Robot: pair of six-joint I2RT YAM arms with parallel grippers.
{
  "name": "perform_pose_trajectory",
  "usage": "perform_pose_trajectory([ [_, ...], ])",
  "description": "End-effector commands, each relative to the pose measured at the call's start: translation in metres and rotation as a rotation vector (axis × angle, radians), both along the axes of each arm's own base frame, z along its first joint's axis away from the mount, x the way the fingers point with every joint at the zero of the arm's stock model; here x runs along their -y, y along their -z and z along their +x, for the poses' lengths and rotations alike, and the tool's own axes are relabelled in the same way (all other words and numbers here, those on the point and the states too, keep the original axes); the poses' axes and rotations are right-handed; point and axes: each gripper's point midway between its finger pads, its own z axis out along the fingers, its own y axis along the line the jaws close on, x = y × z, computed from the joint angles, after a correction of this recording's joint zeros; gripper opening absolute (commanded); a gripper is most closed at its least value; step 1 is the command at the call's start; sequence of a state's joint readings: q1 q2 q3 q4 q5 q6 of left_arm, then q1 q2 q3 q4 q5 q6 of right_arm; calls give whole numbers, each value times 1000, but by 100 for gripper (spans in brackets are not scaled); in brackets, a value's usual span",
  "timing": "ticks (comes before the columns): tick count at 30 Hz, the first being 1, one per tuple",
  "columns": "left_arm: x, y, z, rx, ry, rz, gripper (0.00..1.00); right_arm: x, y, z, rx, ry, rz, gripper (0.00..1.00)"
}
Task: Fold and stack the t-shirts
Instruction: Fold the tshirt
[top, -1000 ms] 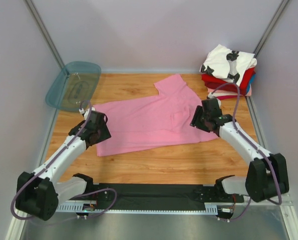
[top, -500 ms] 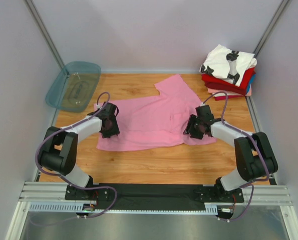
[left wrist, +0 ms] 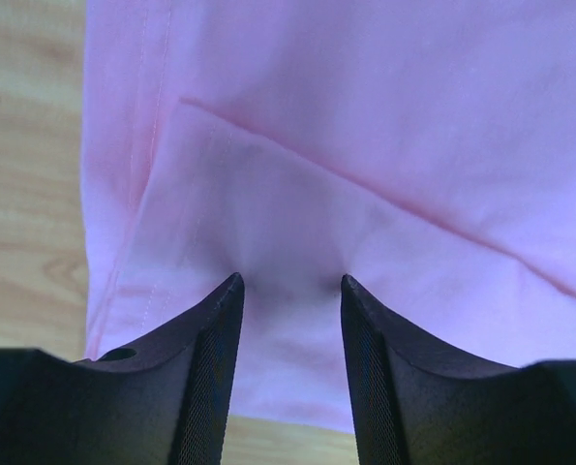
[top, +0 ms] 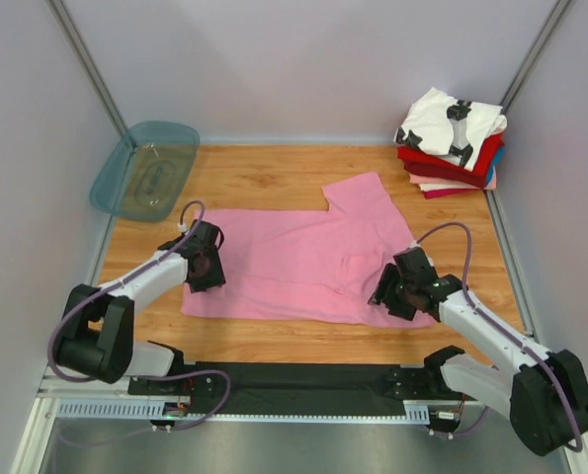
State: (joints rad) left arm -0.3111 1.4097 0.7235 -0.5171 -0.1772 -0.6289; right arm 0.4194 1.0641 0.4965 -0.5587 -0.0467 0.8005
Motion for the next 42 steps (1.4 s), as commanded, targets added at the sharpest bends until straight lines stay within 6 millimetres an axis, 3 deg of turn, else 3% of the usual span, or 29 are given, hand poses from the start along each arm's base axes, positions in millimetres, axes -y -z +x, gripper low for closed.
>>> perform_pose_trajectory([
  [1, 2, -15, -22, 7, -40, -64, 52, 28, -13, -14, -13, 64, -113, 62],
  [6, 0, -47, -26, 76, -26, -78, 53, 25, -52, 21, 113, 13, -151, 64],
  [7, 1, -53, -26, 84, -18, -82, 53, 20, -76, 42, 187, -9, -155, 64],
  [9, 8, -80, -25, 117, 24, -119, 53, 18, -95, 64, 226, -22, -194, 64],
  [10, 9, -92, -33, 104, 51, -119, 53, 12, -123, 90, 279, -45, -213, 64],
  [12, 14, -145, -27, 221, 142, -132, 53, 20, -143, 111, 289, -38, -295, 64],
  [13, 10, -156, -36, 218, 167, -111, 54, 17, -160, 135, 319, -66, -326, 65],
  [14, 5, -184, -32, 288, 178, -91, 54, 18, -170, 147, 335, -63, -333, 65],
  [15, -3, -197, -36, 330, 226, -46, 55, 27, -175, 161, 338, -34, -336, 65],
  [16, -10, -205, -37, 358, 233, -11, 56, 27, -160, 178, 297, -40, -343, 65],
  [17, -25, -208, -36, 392, 210, 64, 56, 25, -177, 199, 342, -34, -324, 66],
  [19, -41, -217, -35, 480, 173, 125, 56, 29, -171, 230, 323, -27, -309, 67],
  [20, -51, -208, -38, 479, 137, 162, 56, 26, -160, 259, 303, -41, -324, 73],
  [22, -44, -210, -40, 549, 155, 114, 56, 33, -152, 285, 268, -33, -348, 75],
  [23, -43, -212, -42, 561, 160, 102, 56, 35, -108, 301, 176, -48, -373, 76],
  [24, -44, -217, -44, 579, 155, 95, 57, 37, -136, 324, 222, -26, -365, 76],
  [25, -46, -222, -43, 600, 149, 108, 57, 37, -125, 336, 202, -35, -369, 77],
  [26, -48, -220, -42, 604, 150, 116, 57, 35, -126, 349, 214, -37, -365, 79],
  [27, -48, -219, -41, 607, 149, 121, 57, 36, -113, 369, 210, -35, -368, 80],
  [30, -41, -214, -39, 574, 180, 100, 57, 38, -97, 397, 245, -21, -344, 90],
  [36, -37, -211, -38, 559, 193, 92, 57, 36, -67, 419, 282, -23, -327, 93],
  [37, -36, -211, -38, 560, 196, 87, 57, 33, -54, 423, 271, -35, -328, 93],
  [42, -37, -211, -40, 561, 197, 83, 57, 38, -19, 424, 221, -25, -387, 91],
])
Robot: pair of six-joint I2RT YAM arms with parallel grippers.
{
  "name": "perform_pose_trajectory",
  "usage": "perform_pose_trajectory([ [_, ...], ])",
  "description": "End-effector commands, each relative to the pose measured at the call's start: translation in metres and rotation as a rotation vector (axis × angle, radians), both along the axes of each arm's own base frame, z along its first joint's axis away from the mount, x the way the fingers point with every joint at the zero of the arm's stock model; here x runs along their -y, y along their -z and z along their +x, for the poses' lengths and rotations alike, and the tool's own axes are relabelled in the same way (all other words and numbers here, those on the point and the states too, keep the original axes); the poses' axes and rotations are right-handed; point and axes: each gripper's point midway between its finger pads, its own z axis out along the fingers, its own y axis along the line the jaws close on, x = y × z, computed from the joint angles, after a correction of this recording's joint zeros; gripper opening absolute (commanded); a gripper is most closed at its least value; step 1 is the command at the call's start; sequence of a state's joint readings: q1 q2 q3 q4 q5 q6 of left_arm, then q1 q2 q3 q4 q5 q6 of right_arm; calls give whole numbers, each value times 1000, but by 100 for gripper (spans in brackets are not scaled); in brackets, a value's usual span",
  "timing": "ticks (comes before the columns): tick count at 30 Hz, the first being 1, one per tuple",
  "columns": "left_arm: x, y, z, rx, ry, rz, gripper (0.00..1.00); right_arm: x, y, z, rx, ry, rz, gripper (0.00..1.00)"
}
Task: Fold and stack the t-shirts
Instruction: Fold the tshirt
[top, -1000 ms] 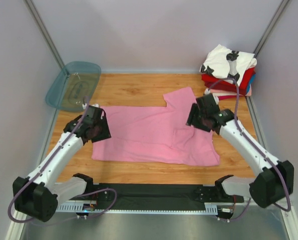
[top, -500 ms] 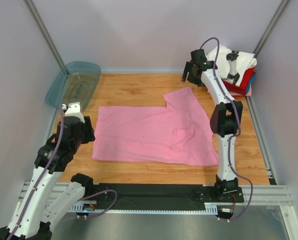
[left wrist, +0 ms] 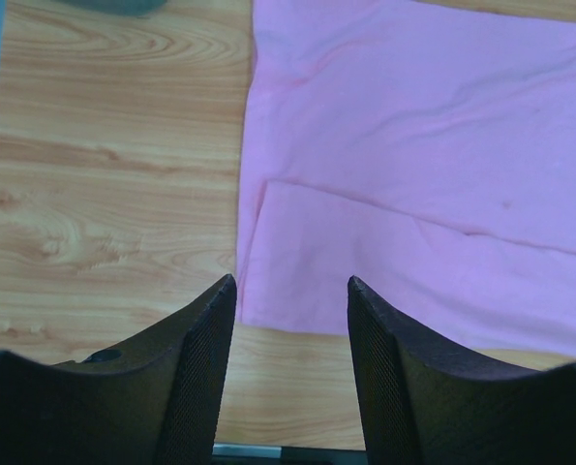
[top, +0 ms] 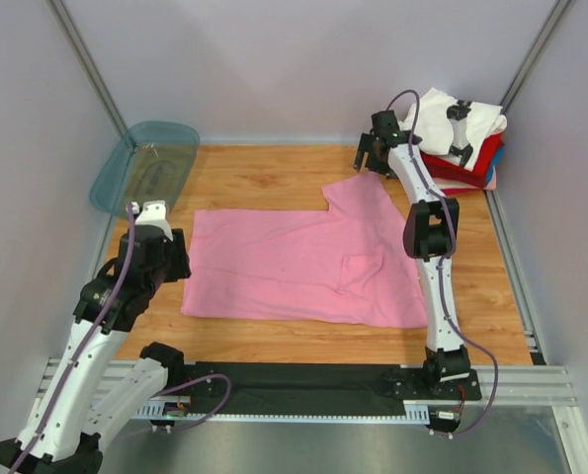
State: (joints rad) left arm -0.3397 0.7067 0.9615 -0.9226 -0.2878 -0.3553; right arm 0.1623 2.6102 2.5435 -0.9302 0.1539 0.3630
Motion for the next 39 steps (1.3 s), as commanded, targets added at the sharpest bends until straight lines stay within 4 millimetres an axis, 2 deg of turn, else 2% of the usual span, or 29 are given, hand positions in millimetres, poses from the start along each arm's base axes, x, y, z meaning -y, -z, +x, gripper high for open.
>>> perform_pose_trajectory([
  [1, 2, -8, 2, 37, 22, -2, 57, -1, 24, 8, -3, -6, -39, 91],
  [3, 2, -8, 3, 38, 25, -1, 57, -2, 31, 8, -13, -10, -32, 88],
  [6, 3, -5, 5, 23, 28, 3, 57, -8, 44, 5, -39, -20, -11, 78],
  [7, 4, -4, 5, 17, 29, 6, 57, -9, 47, 4, -47, -26, -4, 67],
  [9, 4, -1, 7, 6, 32, 12, 57, -15, 55, 0, -64, -39, 2, 59],
  [10, 4, 0, 7, -3, 28, 16, 57, -19, 57, -1, -67, -47, 0, 47],
  [12, 2, 1, 7, -5, 22, 22, 57, -22, 61, -3, -75, -54, 0, 34],
  [13, 2, 1, 8, -3, 18, 24, 57, -22, 61, -4, -76, -52, 1, 17],
  [16, 0, 3, 8, -13, 11, 36, 57, -18, 54, -5, -67, -45, -12, 0],
  [17, 0, 4, 10, -18, 11, 43, 57, -17, 49, -5, -55, -46, -22, 0],
  [18, -1, 4, 12, -22, 9, 50, 57, -16, 30, -3, -28, -54, -32, 0],
  [19, -1, 10, 16, -47, 4, 64, 59, -13, 27, -7, -33, -55, -43, 0],
  [20, 0, 13, 20, -54, -10, 61, 70, -7, 15, -9, -19, -41, -70, 0],
  [21, 3, 12, 25, -66, -8, 50, 73, -2, 7, -12, -13, -29, -93, 0],
  [22, 7, 12, 30, -78, -3, 38, 73, 5, -15, -21, 2, -19, -111, 0],
  [23, 11, 20, 39, -132, -5, 43, 73, 16, -20, -26, 9, 12, -149, 0],
  [24, 16, 9, 49, -120, -17, 17, 73, 22, -26, -32, 11, 26, -162, 0],
  [25, 21, 17, 62, -159, -23, 23, 73, 30, -33, -51, -4, 42, -165, 0],
  [27, 27, 3, 87, -123, -56, -2, 72, 35, -42, -57, 32, 60, -137, 0],
  [28, 28, 15, 106, -144, -81, 9, 72, 34, -38, -67, 27, 49, -111, 0],
  [30, 31, 19, 129, -157, -111, -20, 70, 36, -36, -76, 13, 50, -107, 0],
  [31, 32, 40, 143, -215, -142, -22, 69, 39, -34, -80, -2, 54, -111, 1],
  [32, 29, 45, 154, -221, -165, -9, 68, 44, -30, -91, -33, 62, -117, 1],
  [33, 27, 41, 170, -197, -185, 13, 68, 48, -27, -96, -44, 71, -124, 0],
  [34, 27, 63, 183, -244, -184, 60, 66, 52, -27, -100, -49, 79, -123, 0],
  [36, 19, 74, 203, -246, -223, 119, 66, 59, -23, -113, -57, 92, -97, 0],
  [37, 18, 87, 220, -275, -233, 138, 66, 60, -20, -117, -60, 94, -82, 0],
  [38, 12, 94, 224, -304, -256, 144, 66, 55, -21, -117, -48, 75, -44, 0],
  [39, 15, 90, 240, -290, -255, 128, 66, 54, -24, -121, -47, 79, -30, 1],
])
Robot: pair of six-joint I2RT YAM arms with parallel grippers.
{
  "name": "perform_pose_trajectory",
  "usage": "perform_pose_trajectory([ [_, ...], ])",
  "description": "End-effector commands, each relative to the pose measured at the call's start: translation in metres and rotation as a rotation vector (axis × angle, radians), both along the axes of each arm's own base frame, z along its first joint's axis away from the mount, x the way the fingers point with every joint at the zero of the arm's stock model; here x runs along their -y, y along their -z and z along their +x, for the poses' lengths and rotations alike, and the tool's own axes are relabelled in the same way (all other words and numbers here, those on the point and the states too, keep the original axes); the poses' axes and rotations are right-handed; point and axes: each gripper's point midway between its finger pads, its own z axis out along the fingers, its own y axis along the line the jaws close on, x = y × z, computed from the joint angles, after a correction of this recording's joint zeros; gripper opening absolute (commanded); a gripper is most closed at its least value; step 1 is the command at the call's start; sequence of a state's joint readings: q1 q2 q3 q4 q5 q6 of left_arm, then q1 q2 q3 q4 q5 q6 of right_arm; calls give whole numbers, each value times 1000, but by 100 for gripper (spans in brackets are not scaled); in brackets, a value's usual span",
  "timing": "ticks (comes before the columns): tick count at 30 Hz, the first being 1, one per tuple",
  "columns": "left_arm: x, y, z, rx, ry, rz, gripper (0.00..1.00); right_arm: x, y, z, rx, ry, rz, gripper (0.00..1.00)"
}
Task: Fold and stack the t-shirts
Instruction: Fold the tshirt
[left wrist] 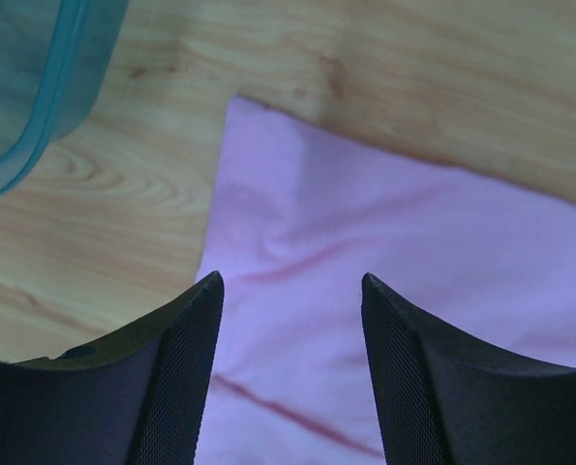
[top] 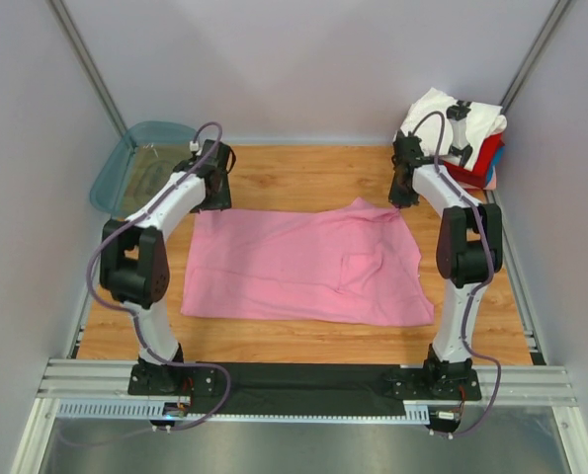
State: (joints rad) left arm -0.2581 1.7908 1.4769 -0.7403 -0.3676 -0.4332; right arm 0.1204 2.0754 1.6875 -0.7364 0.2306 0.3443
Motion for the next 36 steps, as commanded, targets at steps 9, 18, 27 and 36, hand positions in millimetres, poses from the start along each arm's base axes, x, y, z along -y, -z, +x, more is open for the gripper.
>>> perform_pose_trajectory([
  [9, -17, 35, 89, -44, -62, 118, 70, -18, -32, -19, 101, -28, 159, 0],
  [18, -29, 73, 78, -132, -172, 94, 70, -26, -38, -17, 119, -48, 199, 1],
  [27, -27, 101, 60, -194, -225, 34, 62, -26, -35, -17, 114, -50, 197, 0],
  [36, -23, 106, 60, -225, -216, 18, 15, -24, -34, -19, 107, -47, 192, 1],
])
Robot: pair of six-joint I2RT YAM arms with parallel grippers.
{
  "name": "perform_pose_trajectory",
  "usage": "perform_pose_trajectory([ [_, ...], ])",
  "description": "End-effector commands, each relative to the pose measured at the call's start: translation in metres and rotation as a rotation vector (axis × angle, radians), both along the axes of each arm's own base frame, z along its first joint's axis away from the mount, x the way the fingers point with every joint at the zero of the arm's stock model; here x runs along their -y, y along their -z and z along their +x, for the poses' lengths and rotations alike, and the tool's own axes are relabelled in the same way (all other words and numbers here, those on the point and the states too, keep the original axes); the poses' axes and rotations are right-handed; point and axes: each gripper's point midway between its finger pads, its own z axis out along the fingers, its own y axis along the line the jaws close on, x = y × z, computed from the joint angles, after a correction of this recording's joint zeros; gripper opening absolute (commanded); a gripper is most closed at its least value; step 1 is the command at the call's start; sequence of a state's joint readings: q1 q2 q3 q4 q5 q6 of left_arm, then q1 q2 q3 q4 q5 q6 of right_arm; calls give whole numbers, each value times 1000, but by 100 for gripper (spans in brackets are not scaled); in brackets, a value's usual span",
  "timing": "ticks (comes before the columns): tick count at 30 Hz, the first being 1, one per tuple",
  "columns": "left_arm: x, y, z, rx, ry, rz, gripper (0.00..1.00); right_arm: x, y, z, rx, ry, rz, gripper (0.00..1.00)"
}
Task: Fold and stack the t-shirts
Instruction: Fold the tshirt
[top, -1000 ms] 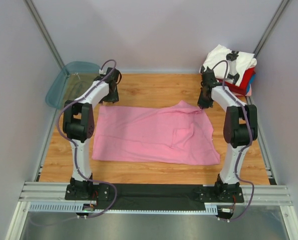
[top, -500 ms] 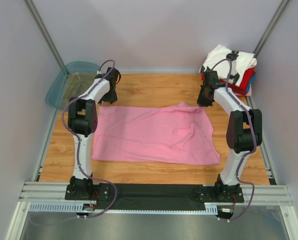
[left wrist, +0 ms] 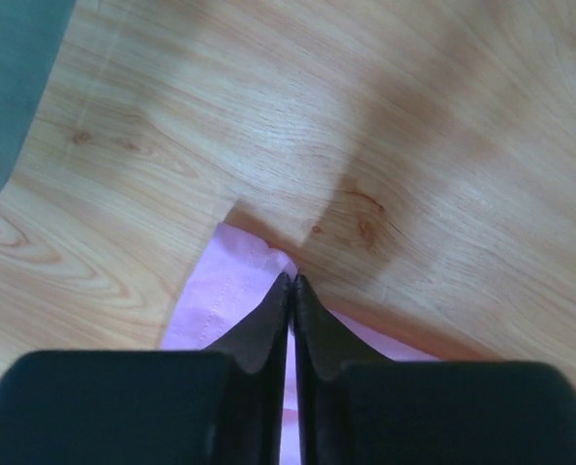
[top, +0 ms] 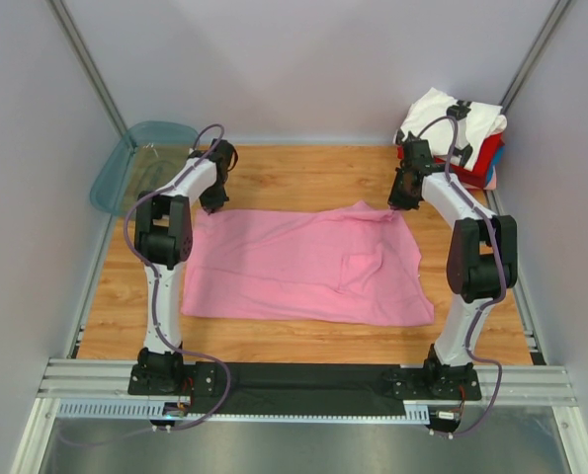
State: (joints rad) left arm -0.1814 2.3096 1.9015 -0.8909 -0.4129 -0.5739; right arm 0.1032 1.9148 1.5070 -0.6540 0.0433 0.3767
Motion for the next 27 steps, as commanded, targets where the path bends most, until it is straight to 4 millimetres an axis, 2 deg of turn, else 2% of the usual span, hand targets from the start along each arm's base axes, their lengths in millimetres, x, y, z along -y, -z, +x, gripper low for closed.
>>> perform_pose_trajectory([
  [1, 1, 7, -4, -34, 2, -21, 6, -1, -16, 8, 62, 7, 7, 0],
  [2, 2, 6, -4, -36, 7, -23, 1, -2, -15, 9, 61, 4, 10, 0],
  [4, 3, 2, -4, -35, 21, -29, 0, -3, -16, 14, 72, -1, 21, 0],
  [5, 4, 1, -5, -35, 22, -35, 0, -12, -17, 16, 79, -43, 62, 1],
  [8, 5, -20, -4, -1, 37, -43, 0, -20, -25, 26, 118, -75, 115, 0],
  [13, 1, -58, -1, 54, 67, -26, 0, -20, -58, 44, 244, -88, 157, 0],
  [15, -1, -69, -3, 72, 73, -13, 0, -23, -64, 44, 253, -94, 183, 0],
  [17, -5, -72, -10, 67, 70, 1, 0, -22, -66, 39, 257, -86, 184, 0],
  [18, -6, -82, -12, 90, 61, 1, 0, -22, -67, 37, 262, -87, 182, 1],
  [19, -7, -83, -15, 94, 54, 3, 0, -21, -65, 34, 268, -85, 182, 0],
  [20, -8, -81, -22, 85, 50, 2, 0, -20, -74, 30, 291, -82, 181, 1],
  [22, -7, -94, -25, 130, 44, -17, 0, -20, -82, 26, 312, -81, 179, 1],
  [23, -7, -88, -35, 110, 45, -24, 0, -19, -84, 18, 313, -80, 178, 1],
  [24, -6, -97, -39, 131, 44, -34, 0, -18, -89, 14, 322, -76, 175, 1],
  [25, -6, -98, -41, 145, 40, -41, 0, -15, -88, 9, 317, -68, 164, 0],
  [26, -7, -91, -50, 123, 41, -44, 0, -13, -81, 1, 299, -62, 160, 1],
  [27, -7, -97, -54, 141, 38, -47, 0, -12, -88, -6, 315, -56, 157, 1],
])
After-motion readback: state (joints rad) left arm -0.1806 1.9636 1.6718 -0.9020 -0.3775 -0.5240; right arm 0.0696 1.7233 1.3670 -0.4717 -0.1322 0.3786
